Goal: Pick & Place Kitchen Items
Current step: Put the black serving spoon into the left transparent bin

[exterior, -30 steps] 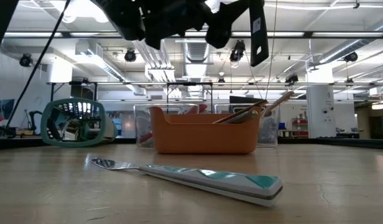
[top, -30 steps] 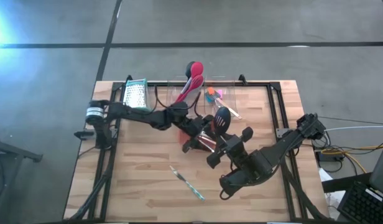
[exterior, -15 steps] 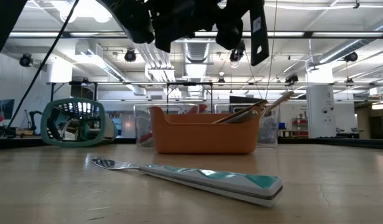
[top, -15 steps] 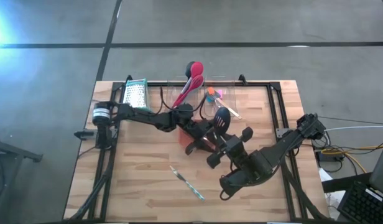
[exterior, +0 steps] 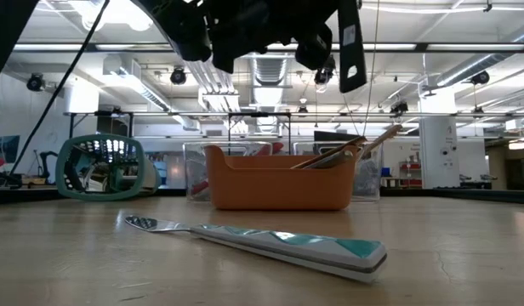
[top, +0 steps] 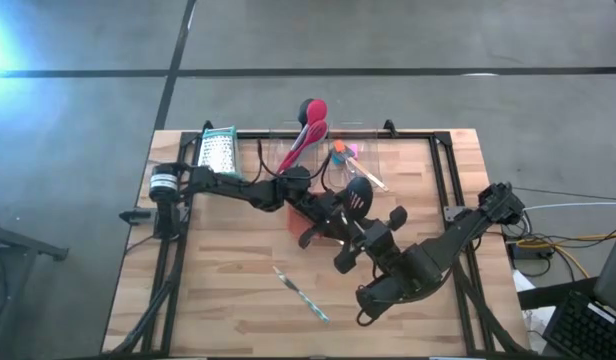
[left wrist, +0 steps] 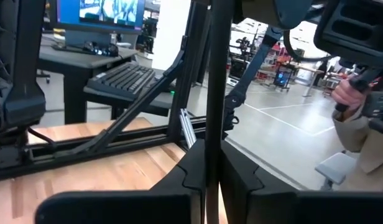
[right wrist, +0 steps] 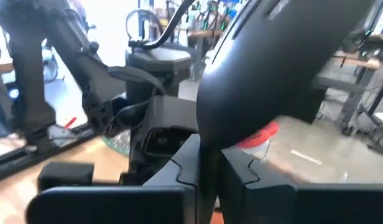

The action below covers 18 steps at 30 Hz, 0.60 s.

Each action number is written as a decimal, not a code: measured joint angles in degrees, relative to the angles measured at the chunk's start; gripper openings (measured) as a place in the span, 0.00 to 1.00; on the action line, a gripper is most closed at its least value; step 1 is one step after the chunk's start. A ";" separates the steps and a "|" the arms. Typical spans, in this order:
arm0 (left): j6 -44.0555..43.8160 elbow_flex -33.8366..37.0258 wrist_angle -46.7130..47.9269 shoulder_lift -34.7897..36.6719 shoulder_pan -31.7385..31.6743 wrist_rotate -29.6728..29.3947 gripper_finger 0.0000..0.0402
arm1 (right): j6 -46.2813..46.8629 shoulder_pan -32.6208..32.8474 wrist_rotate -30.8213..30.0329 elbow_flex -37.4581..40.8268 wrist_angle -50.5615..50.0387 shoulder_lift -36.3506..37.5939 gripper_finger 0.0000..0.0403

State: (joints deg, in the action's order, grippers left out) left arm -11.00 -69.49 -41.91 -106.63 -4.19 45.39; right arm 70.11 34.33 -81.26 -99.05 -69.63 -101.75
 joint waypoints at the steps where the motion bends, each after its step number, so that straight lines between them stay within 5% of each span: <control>1: -0.53 0.02 0.16 0.00 -0.30 0.37 0.06 | -0.15 0.34 1.08 -0.20 -0.28 0.34 0.07; 12: -1.41 0.42 12.87 6.11 -5.75 9.44 0.06 | -0.88 2.98 17.09 -0.61 -2.74 5.53 0.24; 18: 13.85 0.42 34.17 14.83 -13.62 8.84 0.06 | -0.22 3.37 23.30 0.79 -2.71 5.37 0.26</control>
State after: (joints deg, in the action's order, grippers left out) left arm 2.85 -69.08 -7.74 -91.80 -17.80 54.23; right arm 69.89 37.69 -57.96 -98.27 -72.34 -96.38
